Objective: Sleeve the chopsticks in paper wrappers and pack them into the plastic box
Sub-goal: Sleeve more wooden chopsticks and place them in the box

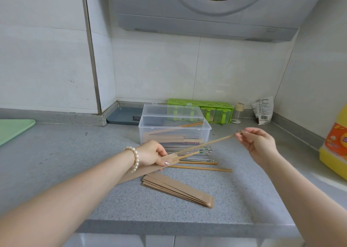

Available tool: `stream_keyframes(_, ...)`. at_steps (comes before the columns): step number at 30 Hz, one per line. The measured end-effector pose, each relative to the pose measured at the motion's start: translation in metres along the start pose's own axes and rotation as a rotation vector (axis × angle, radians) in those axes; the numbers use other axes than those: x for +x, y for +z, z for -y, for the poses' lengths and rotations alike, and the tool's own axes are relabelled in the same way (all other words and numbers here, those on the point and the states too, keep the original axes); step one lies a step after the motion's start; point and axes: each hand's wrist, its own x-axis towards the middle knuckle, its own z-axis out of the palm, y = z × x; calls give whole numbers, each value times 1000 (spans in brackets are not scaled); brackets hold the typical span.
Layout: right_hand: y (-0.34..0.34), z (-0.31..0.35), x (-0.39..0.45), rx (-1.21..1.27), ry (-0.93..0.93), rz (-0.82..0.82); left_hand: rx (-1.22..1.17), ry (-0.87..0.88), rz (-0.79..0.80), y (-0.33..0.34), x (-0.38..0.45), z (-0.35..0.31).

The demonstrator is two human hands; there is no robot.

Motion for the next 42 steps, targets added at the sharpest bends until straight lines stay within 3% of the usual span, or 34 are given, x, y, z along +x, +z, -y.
stream_keyframes(7, 3, 17, 0, 173, -98, -177, -7, -4, -10, -1, -1, -1)
stream_keyframes(27, 9, 18, -9, -109, -179, -69, -22, 0, -86, -3, -2, -4)
stream_keyframes(42, 14, 23, -14, -194, -281, -148, 41, 52, -165, 7, -1, -6)
